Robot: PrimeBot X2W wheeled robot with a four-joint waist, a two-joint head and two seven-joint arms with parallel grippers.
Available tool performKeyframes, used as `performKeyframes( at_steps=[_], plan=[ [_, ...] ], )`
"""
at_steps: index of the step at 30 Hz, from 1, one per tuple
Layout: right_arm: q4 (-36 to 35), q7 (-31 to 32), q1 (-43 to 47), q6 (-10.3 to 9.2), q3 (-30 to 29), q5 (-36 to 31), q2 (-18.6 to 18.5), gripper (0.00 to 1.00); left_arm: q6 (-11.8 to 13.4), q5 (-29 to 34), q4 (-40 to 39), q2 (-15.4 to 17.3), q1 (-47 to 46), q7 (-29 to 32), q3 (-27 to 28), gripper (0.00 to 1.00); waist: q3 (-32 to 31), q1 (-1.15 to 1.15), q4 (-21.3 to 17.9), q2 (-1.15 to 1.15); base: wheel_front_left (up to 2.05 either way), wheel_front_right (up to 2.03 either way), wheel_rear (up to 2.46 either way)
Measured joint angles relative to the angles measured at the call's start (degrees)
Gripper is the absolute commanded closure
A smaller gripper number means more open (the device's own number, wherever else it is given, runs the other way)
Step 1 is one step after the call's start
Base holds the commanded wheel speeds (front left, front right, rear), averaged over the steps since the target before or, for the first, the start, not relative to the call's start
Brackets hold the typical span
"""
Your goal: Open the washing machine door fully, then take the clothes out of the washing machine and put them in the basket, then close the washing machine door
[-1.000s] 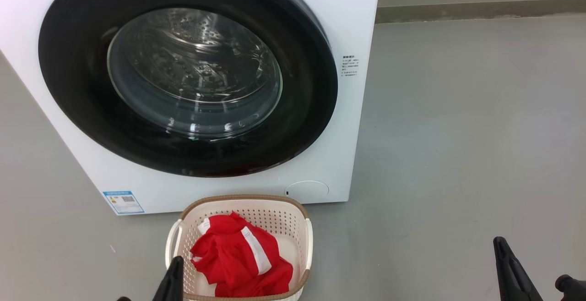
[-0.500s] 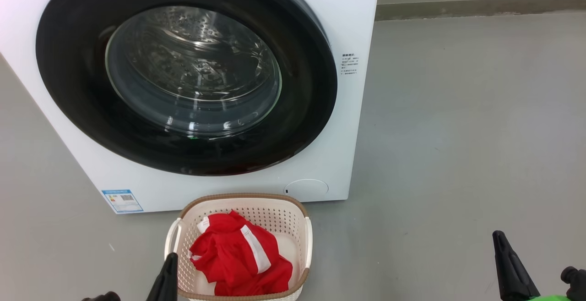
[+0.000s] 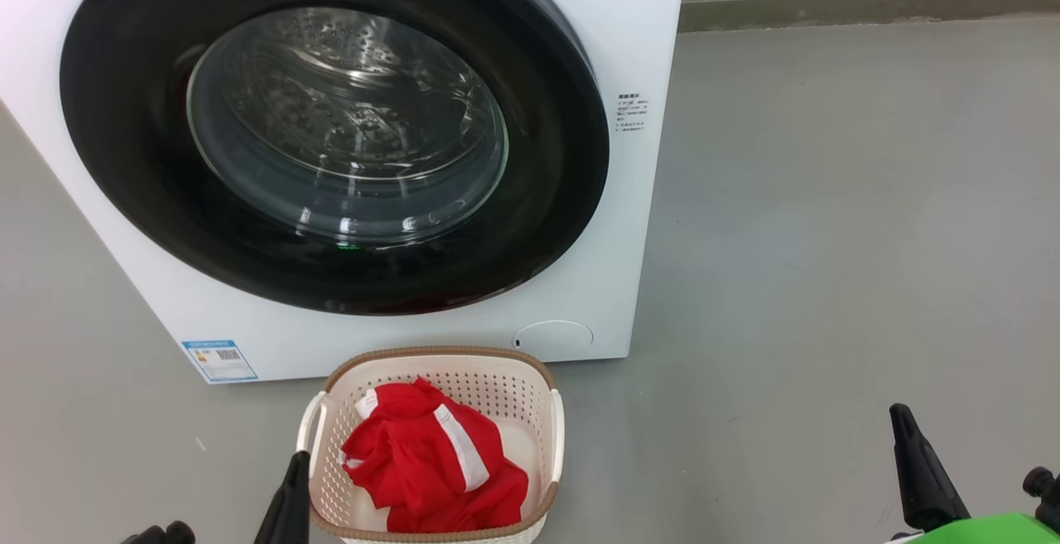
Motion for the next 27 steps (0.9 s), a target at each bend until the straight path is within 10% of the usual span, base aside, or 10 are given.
performKeyframes(
  at_steps=[27],
  plan=[
    [2.6,4.6,-4.3,-0.15,0.2,18.5,-0.4,1.00,-1.0,-18.2,1.8,0.0,-2.3,4.5,2.2,1.00,0.7,-0.01,-0.2,0.00,0.00,0.00,0.00]
  ],
)
